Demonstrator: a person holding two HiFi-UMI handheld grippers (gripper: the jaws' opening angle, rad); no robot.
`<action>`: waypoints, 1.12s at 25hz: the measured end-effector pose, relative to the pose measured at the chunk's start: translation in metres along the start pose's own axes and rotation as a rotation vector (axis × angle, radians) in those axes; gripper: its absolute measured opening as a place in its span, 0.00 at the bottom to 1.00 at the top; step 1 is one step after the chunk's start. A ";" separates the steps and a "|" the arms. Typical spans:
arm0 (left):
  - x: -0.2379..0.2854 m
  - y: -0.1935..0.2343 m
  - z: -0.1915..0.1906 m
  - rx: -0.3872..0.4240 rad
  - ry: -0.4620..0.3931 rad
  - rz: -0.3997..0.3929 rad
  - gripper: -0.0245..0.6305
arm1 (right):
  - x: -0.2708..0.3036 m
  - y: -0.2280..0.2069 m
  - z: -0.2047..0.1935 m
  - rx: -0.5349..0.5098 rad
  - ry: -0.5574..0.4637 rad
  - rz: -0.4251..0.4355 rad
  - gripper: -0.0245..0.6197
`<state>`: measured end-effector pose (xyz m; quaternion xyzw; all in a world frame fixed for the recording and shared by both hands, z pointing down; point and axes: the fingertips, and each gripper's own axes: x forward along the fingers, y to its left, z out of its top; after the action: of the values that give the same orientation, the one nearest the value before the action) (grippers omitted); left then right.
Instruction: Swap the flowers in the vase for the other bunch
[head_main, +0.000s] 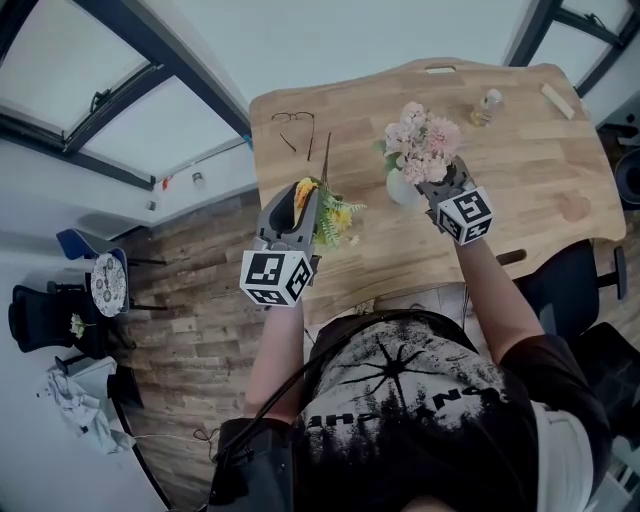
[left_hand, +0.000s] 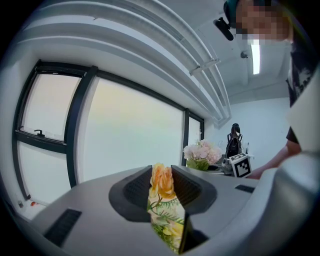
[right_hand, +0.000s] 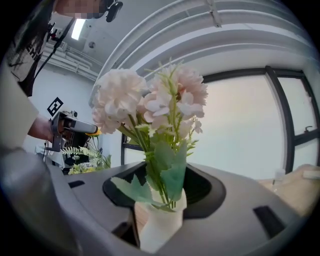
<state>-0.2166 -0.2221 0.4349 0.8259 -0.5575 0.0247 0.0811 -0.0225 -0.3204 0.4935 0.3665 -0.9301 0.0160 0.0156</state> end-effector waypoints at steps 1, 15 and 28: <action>0.000 0.000 0.000 0.001 0.000 -0.001 0.23 | 0.000 0.000 -0.002 0.002 0.006 -0.002 0.36; -0.003 0.000 -0.007 -0.003 0.014 -0.010 0.23 | 0.000 0.005 -0.035 0.035 0.082 -0.001 0.42; -0.003 0.000 -0.007 0.003 0.017 -0.018 0.23 | -0.004 0.001 -0.039 0.008 0.103 -0.050 0.47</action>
<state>-0.2174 -0.2184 0.4413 0.8307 -0.5493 0.0320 0.0847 -0.0194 -0.3155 0.5319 0.3884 -0.9186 0.0380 0.0623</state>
